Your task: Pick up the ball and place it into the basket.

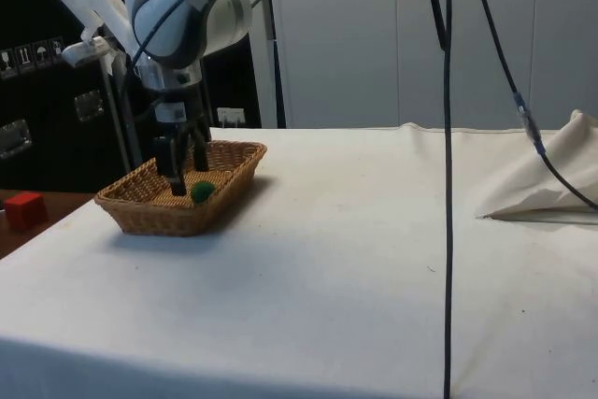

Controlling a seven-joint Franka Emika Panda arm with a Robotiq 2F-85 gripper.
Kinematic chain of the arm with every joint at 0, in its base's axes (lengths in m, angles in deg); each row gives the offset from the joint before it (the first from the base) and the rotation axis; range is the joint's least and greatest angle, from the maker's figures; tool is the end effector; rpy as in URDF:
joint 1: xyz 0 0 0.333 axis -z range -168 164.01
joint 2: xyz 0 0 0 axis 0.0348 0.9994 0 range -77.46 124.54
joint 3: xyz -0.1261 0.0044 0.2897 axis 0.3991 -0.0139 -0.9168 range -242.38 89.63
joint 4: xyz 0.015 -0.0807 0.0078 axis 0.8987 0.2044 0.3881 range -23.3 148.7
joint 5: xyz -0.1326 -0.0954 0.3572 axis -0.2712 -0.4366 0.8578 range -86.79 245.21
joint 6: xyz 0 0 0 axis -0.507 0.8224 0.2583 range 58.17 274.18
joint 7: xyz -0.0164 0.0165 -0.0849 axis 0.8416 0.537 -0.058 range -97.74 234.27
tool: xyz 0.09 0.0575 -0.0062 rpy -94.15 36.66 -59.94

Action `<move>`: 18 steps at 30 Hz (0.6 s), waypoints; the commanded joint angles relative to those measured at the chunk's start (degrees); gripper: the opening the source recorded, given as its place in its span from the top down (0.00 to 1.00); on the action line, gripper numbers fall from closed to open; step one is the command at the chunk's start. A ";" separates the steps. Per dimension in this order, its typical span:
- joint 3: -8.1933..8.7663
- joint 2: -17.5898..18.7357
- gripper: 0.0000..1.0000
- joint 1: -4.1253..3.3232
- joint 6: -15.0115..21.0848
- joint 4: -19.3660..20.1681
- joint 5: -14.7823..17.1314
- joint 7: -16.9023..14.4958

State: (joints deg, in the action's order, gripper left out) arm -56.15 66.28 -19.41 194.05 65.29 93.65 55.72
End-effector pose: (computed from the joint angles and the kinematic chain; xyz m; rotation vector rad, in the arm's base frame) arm 0.6959 0.0017 0.2112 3.0789 0.1340 0.0600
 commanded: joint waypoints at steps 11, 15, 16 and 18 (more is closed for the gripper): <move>0.74 -5.16 0.00 -0.97 -1.26 4.07 -1.43 -0.06; 0.74 -7.91 0.00 -1.20 -1.55 6.53 -2.41 0.06; 0.74 -8.71 0.00 -1.32 -1.66 7.22 -2.75 0.06; 0.74 -10.14 0.00 -1.38 -1.72 8.48 -3.21 0.11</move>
State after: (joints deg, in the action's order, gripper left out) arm -55.81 57.80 -20.27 191.93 71.88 91.01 55.72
